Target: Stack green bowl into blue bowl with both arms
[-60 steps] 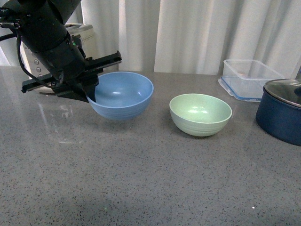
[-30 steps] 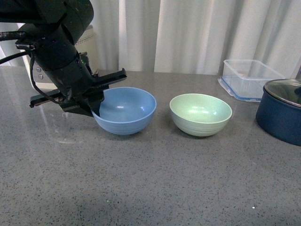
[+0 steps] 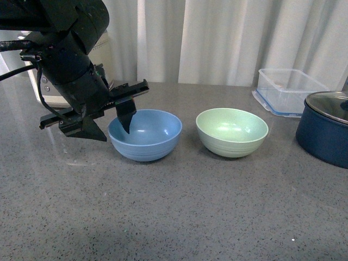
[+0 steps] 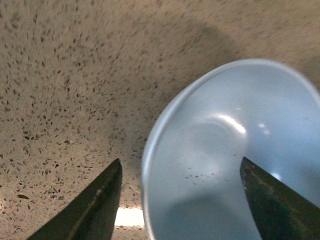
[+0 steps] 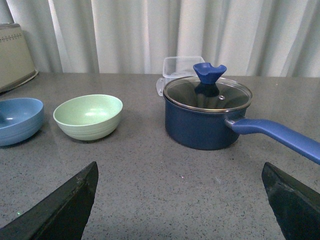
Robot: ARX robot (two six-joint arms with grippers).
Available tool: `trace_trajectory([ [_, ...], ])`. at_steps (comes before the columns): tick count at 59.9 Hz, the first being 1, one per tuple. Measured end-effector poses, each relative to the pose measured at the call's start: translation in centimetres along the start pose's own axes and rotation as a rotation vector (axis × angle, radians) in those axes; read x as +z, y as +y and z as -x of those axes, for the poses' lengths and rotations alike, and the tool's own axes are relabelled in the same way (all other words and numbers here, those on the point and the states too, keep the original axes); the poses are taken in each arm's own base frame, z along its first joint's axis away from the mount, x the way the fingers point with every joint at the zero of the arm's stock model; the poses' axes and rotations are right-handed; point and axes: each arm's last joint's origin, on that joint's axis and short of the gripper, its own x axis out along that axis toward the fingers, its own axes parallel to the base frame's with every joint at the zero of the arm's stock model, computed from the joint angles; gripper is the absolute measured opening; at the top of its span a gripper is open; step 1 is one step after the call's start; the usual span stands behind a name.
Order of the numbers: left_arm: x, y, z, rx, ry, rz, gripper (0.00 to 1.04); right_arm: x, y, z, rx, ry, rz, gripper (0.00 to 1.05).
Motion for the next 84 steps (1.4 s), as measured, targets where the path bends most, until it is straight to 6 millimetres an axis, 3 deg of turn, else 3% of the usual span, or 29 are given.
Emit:
trace_trajectory([
  [5,0.6,-0.2,1.9,-0.06,-0.053,-0.007,0.85,0.0,0.0,0.0,0.0,0.0,0.0,0.95],
  [10,1.2,-0.5,5.5,-0.147,-0.19,-0.053,0.99,0.0,0.0,0.0,0.0,0.0,0.0,0.95],
  [12,1.4,-0.5,7.1,-0.175,-0.26,-0.086,1.0,0.0,0.0,0.0,0.0,0.0,0.0,0.95],
  [19,0.5,0.1,12.8,-0.052,-0.751,-0.24,0.83,0.0,0.0,0.0,0.0,0.0,0.0,0.95],
  [25,-2.7,2.3,16.0,-0.023,-1.022,-0.315,0.64,0.0,0.0,0.0,0.0,0.0,0.0,0.95],
  [28,-5.1,3.9,15.8,-0.004,-1.052,-0.34,0.51,0.0,0.0,0.0,0.0,0.0,0.0,0.95],
  [35,-9.6,7.1,13.1,0.041,-0.953,-0.368,0.28,0.0,0.0,0.0,0.0,0.0,0.0,0.95],
  [43,-12.7,8.8,13.4,0.041,-0.953,-0.376,0.04,0.0,0.0,0.0,0.0,0.0,0.0,0.95],
  [58,-17.3,11.5,14.0,0.039,-0.95,-0.385,0.04,0.0,0.0,0.0,0.0,0.0,0.0,0.95],
  [67,-18.9,12.9,14.6,0.049,-0.962,-0.379,0.04,0.0,0.0,0.0,0.0,0.0,0.0,0.95],
  [84,-21.9,13.7,15.2,0.046,-0.962,-0.38,0.04,0.0,0.0,0.0,0.0,0.0,0.0,0.95],
])
